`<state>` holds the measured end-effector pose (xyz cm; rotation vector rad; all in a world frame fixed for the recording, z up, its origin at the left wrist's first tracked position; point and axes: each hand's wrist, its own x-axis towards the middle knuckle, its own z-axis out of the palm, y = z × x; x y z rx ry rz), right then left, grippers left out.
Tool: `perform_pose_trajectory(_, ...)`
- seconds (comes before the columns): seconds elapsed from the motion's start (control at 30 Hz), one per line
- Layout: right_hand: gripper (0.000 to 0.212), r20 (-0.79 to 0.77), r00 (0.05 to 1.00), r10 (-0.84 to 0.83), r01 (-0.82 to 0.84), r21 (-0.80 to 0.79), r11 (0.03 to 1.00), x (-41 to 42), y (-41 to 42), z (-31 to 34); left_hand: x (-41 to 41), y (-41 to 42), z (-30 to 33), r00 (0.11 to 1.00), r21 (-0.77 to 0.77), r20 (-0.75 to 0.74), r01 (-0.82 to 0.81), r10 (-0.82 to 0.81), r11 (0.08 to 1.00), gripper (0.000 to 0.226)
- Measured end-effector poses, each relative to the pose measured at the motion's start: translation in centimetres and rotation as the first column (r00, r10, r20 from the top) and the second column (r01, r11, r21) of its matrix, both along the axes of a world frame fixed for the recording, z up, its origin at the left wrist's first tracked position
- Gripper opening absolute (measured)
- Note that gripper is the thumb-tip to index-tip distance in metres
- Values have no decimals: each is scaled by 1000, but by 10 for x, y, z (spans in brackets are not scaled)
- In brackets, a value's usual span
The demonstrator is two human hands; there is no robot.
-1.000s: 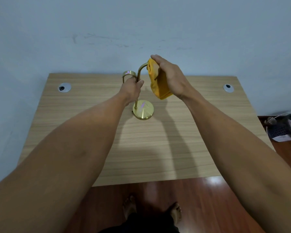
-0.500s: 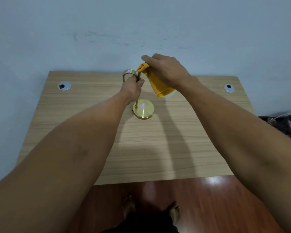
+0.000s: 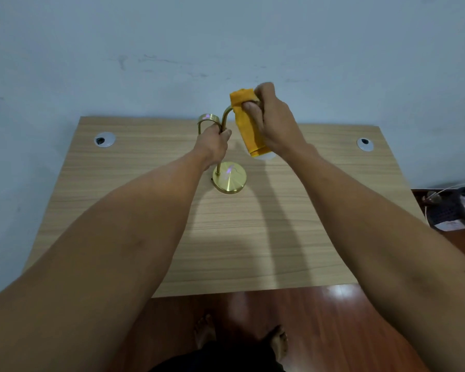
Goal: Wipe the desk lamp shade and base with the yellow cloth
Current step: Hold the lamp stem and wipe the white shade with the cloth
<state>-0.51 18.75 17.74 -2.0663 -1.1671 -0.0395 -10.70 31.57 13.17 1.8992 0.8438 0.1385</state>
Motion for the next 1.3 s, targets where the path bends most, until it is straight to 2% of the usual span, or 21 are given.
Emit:
perform_pose_trajectory(0.07,26,203,976,-78,68,56,996,-9,0,-17,0,0,0,1000,4,-2,3,-3,1000,33)
perform_pose_trajectory(0.17,36,460,863,-207,208,50,977,-17,5,-34,-2,1,-1,1000,2,-9,6,-6,1000,34)
perform_pose_trajectory(0.23,32,577,799,-173,213,-2,977,-17,14,-28,-2,1,-1,1000,12,-15,13,-13,1000,31)
perform_pose_trajectory(0.3,22,660,750,-36,119,-81,990,-12,23,-20,-2,0,0,1000,25,-20,21,-20,999,28)
perform_pose_trajectory(0.37,20,640,764,78,27,-151,988,-6,26,-12,-2,0,1,999,22,-28,23,-23,999,28)
perform_pose_trajectory(0.43,26,544,830,123,-22,-189,982,-3,21,-7,-1,0,1,999,14,-35,19,-19,1000,31)
perform_pose_trajectory(0.53,28,387,920,68,-27,-108,994,-2,3,-6,-2,-1,2,1000,-15,-20,-7,7,1000,31)
perform_pose_trajectory(0.63,22,291,957,5,-2,-10,1000,-2,-10,-14,-2,-1,0,1000,-2,-26,-2,2,1000,27)
perform_pose_trajectory(0.77,25,395,917,-60,46,45,998,1,-10,-22,-2,1,-1,999,19,-35,10,-9,1000,26)
perform_pose_trajectory(0.87,32,522,853,12,39,-85,996,-3,9,-14,-3,1,3,999,41,-36,24,-23,999,28)
perform_pose_trajectory(0.93,24,600,791,120,10,-208,978,-4,22,-7,-2,0,5,998,58,-45,46,-43,997,26)
perform_pose_trajectory(1.03,20,582,794,177,-11,-276,961,-1,20,-1,-2,1,4,996,62,-61,62,-59,996,25)
perform_pose_trajectory(1.17,31,499,867,-6,86,-137,987,2,-14,-13,-2,2,-2,999,16,-35,9,-8,1000,34)
perform_pose_trajectory(1.3,30,519,846,-122,197,-91,976,-1,-19,-27,-1,1,-1,1000,2,-19,-12,12,1000,34)
